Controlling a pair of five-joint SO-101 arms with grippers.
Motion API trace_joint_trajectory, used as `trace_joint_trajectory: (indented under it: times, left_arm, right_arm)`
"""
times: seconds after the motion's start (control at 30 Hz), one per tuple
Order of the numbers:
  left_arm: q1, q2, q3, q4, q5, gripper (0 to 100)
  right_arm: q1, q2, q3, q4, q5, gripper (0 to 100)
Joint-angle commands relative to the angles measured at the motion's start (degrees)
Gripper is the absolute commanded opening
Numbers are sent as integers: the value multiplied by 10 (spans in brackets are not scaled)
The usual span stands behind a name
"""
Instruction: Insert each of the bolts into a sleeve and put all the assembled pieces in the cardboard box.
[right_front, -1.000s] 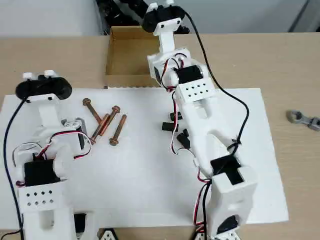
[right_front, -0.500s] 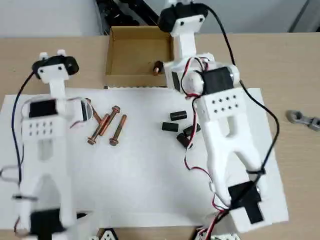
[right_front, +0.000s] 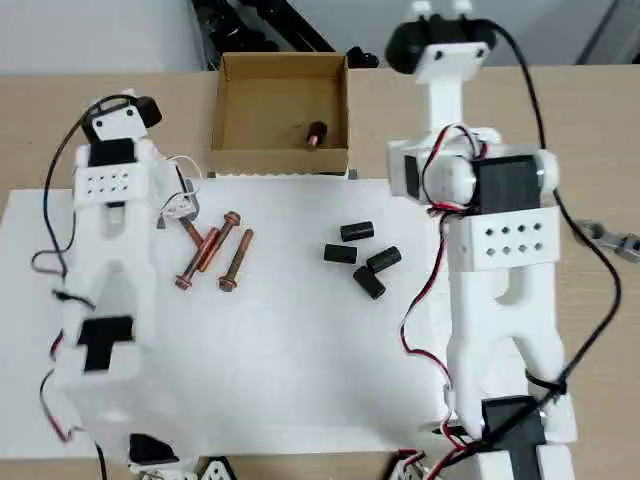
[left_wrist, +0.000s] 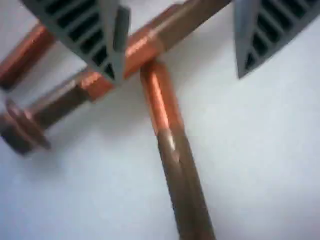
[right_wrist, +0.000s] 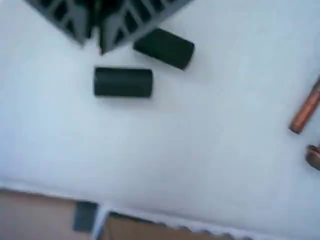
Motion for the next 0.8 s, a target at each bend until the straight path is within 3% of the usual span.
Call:
trace_joint_trajectory:
  times: [0.0,0.23,0.77]
  left_arm:
    - [10,48,-98,26,70,141]
    - [9,123,-228,37,124,141]
    - [-8,245,-240,9,141,141]
  right_arm:
    - [9,-23,-22,22,5,9]
    - [15,-23,-22,22,35,9]
    - [15,-20,-22,21,59,9]
